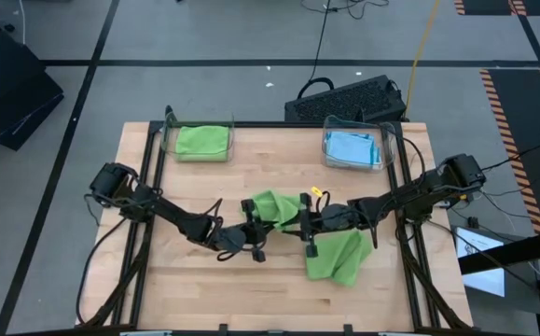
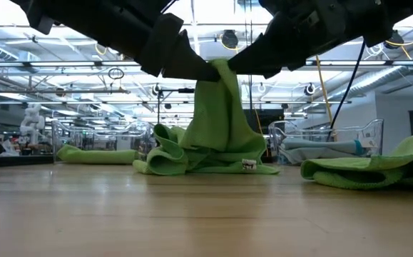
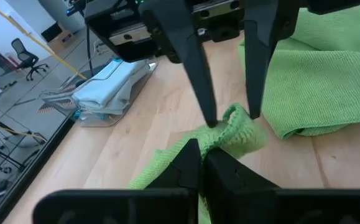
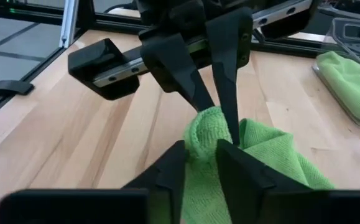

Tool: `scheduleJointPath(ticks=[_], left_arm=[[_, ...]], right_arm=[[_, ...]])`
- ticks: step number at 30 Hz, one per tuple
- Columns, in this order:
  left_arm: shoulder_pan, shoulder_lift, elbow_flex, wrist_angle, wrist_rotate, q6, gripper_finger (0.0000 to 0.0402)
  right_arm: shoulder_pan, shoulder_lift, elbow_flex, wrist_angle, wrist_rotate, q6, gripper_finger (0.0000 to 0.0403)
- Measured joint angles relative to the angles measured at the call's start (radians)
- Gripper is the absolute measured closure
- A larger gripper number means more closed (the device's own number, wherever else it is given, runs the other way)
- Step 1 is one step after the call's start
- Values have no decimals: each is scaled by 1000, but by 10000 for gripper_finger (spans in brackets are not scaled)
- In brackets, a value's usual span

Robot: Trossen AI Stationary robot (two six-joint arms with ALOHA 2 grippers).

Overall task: Fold microfiber towels
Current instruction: Fold the left green microfiber cloth

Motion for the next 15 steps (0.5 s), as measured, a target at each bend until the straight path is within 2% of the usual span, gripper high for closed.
scheduleJointPath(ticks=[7,10,15], left_arm=[[7,0,0,0,0,-28,396],[7,0,0,0,3,-36,395],[8,0,0,-13,14,-77,367]], right_arm=[[0,0,0,0,41,3,391],[0,-4,0,-1,63,-28,397],[0,-64,0,-28,136,-67,399]])
